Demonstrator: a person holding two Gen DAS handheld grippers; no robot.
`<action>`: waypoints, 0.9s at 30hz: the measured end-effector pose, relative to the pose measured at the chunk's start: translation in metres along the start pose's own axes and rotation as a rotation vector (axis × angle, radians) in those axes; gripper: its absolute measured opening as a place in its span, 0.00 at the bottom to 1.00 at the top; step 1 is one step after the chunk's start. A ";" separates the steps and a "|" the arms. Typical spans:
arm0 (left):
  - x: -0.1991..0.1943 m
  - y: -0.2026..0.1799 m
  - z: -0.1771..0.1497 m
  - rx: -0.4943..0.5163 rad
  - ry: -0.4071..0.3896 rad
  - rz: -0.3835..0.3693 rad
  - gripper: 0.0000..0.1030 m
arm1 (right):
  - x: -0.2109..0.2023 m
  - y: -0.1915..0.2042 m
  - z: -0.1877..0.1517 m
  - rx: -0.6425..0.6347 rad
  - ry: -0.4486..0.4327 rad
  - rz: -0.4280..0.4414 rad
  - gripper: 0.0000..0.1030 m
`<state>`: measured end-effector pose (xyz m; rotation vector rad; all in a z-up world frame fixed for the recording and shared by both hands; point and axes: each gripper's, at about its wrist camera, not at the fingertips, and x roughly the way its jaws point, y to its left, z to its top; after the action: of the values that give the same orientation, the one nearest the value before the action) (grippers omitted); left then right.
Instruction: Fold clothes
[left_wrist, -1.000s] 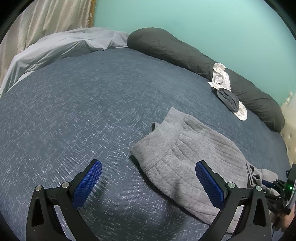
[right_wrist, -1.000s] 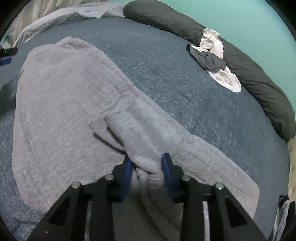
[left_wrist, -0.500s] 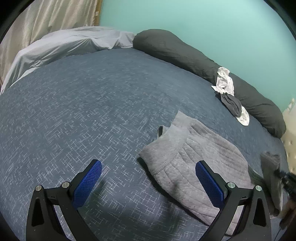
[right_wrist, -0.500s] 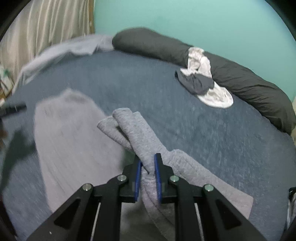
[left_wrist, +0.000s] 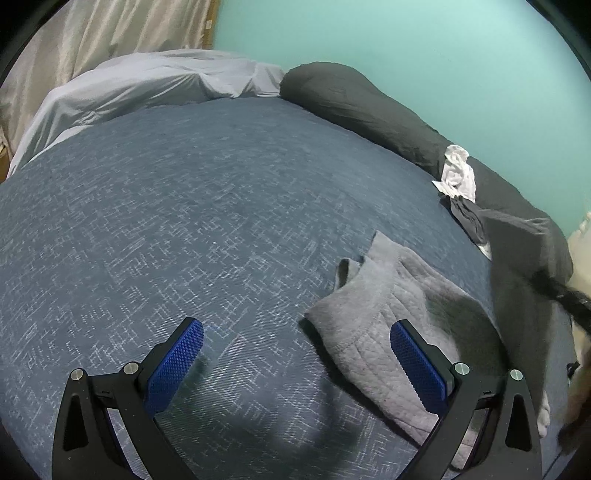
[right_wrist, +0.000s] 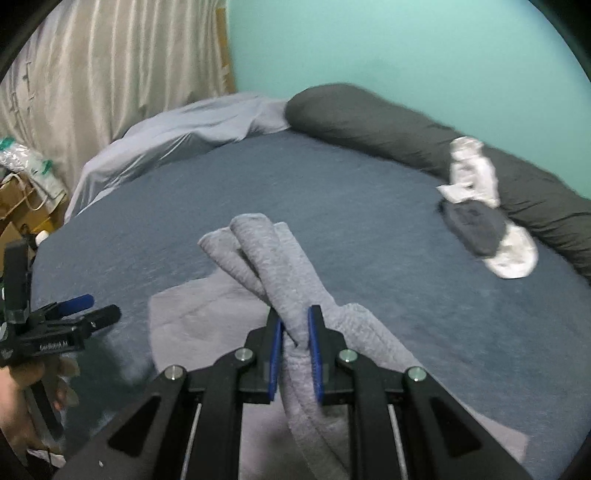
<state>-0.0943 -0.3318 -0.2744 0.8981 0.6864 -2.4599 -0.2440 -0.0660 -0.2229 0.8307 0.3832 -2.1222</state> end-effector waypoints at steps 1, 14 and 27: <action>-0.001 0.003 0.000 -0.006 -0.002 0.000 1.00 | 0.010 0.009 -0.001 0.001 0.011 0.007 0.13; -0.002 0.016 0.001 -0.031 0.002 0.001 1.00 | 0.084 0.053 -0.017 0.034 0.093 0.040 0.13; 0.002 0.001 -0.003 -0.005 0.014 -0.002 1.00 | 0.031 0.004 -0.036 0.213 0.061 0.176 0.34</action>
<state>-0.0939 -0.3315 -0.2784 0.9138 0.6983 -2.4544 -0.2396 -0.0674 -0.2701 1.0148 0.1107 -1.9986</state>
